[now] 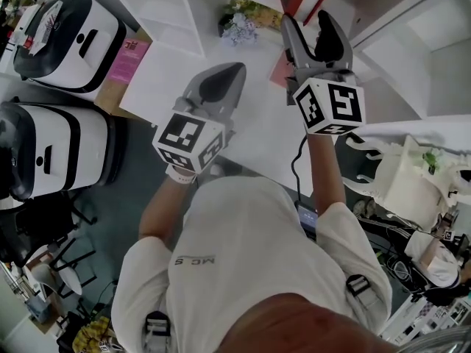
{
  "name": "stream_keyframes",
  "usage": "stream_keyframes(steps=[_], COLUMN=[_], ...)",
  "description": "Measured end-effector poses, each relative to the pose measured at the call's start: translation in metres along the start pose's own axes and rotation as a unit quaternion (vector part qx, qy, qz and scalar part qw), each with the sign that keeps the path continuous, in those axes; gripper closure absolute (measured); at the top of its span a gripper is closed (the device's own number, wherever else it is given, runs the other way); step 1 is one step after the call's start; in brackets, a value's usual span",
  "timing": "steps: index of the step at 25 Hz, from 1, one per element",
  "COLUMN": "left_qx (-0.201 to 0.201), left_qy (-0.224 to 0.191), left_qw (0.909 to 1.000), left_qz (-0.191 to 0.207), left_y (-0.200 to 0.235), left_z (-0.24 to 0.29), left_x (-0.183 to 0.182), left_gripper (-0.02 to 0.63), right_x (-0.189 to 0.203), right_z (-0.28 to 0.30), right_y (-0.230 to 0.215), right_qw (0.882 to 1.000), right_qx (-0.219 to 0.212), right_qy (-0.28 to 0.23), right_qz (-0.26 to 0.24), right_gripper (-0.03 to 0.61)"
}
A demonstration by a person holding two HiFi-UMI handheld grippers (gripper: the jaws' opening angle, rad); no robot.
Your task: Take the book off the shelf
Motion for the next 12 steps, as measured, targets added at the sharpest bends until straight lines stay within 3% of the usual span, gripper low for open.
stream_keyframes(steps=[12], left_qx=[-0.002], left_qy=[-0.005], left_qw=[0.9999], left_qz=[-0.012], left_y=[0.016], left_z=[0.013], left_x=[0.004], left_gripper=[0.612], right_x=[0.004], right_z=[0.038], right_y=[-0.013], right_qw=[1.0], right_qx=[0.015], right_qy=[0.011], right_qz=[0.006], right_gripper=[0.293])
Point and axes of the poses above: the fingertips, and each gripper's own axes: z forward along the fingers, y to its left, x out of its underside, the point moved 6 cm from there along -z, backward along the fingers, and after that the axes turned 11 degrees about x, right-handed, at the moved point
